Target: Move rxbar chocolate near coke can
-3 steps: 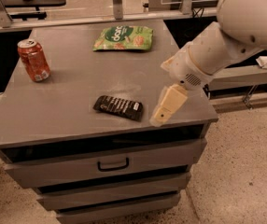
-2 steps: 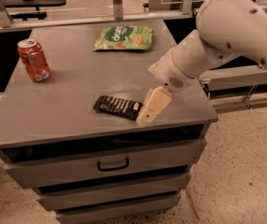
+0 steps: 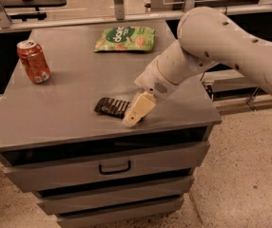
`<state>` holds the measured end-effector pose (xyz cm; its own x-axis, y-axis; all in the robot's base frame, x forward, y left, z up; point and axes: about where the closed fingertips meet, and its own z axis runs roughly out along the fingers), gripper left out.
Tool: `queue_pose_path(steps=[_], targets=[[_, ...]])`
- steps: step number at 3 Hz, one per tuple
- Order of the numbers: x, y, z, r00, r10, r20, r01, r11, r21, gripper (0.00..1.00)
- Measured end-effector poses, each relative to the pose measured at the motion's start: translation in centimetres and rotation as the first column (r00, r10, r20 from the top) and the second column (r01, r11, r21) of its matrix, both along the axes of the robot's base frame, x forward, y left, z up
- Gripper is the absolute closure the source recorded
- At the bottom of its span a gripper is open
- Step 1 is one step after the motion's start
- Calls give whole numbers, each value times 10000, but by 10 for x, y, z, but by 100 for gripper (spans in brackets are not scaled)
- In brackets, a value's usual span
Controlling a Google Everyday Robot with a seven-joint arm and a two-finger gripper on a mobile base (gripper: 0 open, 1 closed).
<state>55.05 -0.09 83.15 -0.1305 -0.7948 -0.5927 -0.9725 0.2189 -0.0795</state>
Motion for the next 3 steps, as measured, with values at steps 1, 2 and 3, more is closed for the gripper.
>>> queue_pose_path(steps=[1, 2, 3], targets=[[4, 10, -5, 9999, -55, -107, 56, 9998, 175, 42], [4, 12, -5, 9999, -91, -147, 95, 9997, 220, 64], [4, 12, -1, 9998, -92, -147, 96, 9997, 222, 87]])
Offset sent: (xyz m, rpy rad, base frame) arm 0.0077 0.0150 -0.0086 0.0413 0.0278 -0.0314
